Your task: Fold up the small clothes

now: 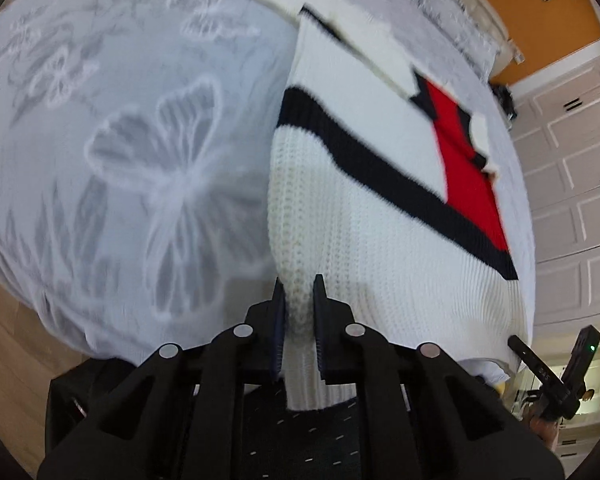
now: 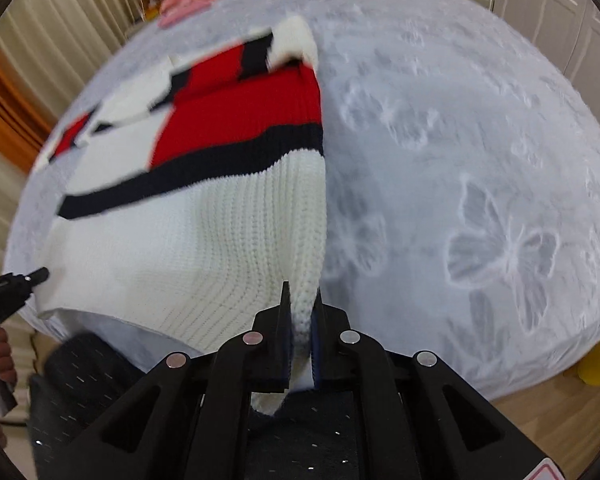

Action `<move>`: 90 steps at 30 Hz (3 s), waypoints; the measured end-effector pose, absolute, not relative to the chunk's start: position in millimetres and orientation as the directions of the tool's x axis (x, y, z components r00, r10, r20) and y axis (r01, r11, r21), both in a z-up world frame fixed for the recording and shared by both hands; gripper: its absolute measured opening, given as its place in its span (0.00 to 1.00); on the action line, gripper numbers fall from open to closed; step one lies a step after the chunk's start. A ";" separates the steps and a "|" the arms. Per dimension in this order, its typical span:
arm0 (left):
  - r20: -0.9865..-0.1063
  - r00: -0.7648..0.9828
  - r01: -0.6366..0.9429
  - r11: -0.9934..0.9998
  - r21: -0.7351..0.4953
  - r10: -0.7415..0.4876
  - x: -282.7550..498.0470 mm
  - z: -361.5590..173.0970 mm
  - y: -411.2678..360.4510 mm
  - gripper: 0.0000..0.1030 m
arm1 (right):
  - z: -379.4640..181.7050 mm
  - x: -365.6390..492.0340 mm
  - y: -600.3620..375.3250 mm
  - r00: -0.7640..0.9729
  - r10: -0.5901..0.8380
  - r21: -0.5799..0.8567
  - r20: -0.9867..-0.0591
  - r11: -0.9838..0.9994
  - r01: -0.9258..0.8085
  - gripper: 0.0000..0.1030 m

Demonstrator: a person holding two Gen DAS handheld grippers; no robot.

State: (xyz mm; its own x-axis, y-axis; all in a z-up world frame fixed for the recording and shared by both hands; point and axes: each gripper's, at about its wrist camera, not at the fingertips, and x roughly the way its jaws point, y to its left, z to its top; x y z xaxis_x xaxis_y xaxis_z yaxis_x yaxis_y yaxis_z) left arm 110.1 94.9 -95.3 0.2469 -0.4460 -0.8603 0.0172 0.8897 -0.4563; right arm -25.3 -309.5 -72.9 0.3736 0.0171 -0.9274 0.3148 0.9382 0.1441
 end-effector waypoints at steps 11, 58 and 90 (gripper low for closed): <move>-0.756 0.581 -0.126 0.884 -0.450 -0.302 250.5 -34.8 172.7 0.63 | -43.0 -8.5 -320.8 0.480 -0.144 0.065 -0.865 0.917 0.393 0.26; -0.765 0.557 0.121 0.943 -0.310 -0.324 268.4 -63.8 -25.9 0.68 | -13.1 190.3 -275.8 0.626 0.075 0.125 -0.776 0.992 0.036 0.63; -0.761 0.620 0.157 0.981 -0.117 -0.190 233.7 -108.6 -4.1 0.88 | -79.3 317.5 -352.0 0.547 0.258 0.491 -0.796 0.804 0.336 0.11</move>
State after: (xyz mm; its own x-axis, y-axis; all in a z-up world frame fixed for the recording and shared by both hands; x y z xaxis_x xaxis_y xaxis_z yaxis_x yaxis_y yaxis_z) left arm 233.7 -4.1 -108.6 0.6202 -0.1897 -0.7611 0.1568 0.9807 -0.1167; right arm 317.5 -352.0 -79.3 0.5469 0.2579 -0.7965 0.3361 0.8037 0.4911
